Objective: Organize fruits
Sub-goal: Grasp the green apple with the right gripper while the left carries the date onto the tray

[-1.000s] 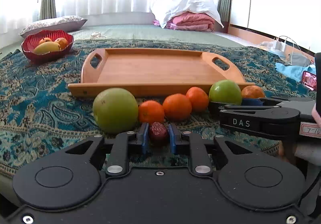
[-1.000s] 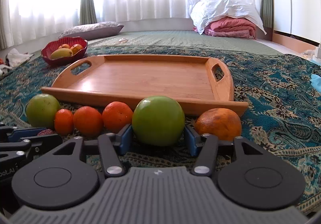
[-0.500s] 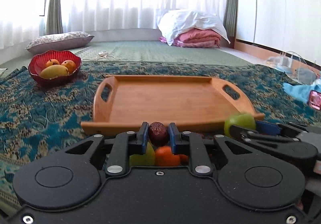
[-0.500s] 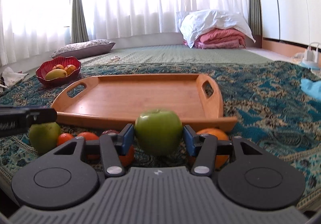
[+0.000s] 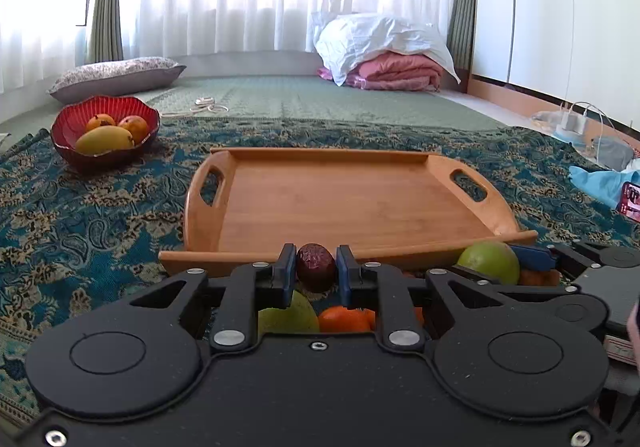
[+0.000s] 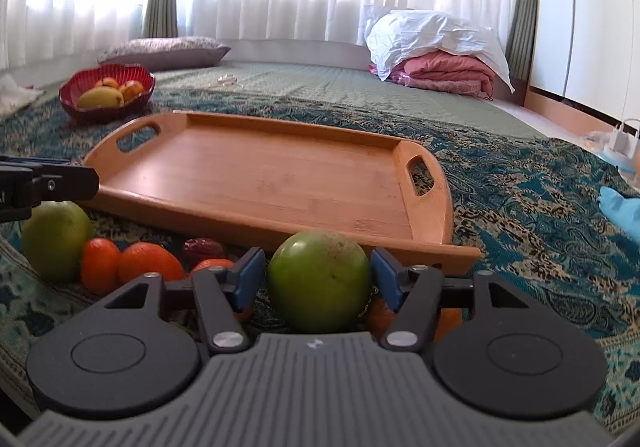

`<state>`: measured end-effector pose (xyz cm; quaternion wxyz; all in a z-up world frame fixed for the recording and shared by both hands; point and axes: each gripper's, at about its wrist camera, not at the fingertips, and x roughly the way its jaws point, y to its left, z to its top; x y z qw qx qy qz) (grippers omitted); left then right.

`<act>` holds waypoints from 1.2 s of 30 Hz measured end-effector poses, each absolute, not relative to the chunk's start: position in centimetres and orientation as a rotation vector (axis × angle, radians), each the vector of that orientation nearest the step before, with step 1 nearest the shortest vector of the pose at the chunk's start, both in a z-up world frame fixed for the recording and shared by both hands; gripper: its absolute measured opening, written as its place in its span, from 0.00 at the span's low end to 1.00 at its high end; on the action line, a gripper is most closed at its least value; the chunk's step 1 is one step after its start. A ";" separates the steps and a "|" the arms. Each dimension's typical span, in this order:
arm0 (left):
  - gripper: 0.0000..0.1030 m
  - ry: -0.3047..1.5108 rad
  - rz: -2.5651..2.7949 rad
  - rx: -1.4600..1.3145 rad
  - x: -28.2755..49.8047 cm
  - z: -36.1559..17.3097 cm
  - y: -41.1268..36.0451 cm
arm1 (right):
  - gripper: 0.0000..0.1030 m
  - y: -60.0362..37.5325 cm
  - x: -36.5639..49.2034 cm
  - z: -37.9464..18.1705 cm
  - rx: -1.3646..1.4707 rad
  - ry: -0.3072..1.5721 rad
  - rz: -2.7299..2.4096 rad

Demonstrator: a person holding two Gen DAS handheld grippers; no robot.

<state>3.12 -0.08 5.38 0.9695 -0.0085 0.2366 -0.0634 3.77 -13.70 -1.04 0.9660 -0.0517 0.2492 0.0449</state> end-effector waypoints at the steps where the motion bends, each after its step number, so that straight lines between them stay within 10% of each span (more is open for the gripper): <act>1: 0.19 0.482 -0.130 -0.021 3.2 5.3 0.0 | 0.69 -13.7 4.0 -1.0 -0.099 0.510 0.093; 36: 0.19 0.703 -0.169 -0.047 16.8 4.3 1.4 | 0.58 -18.3 13.8 1.5 0.198 0.659 0.108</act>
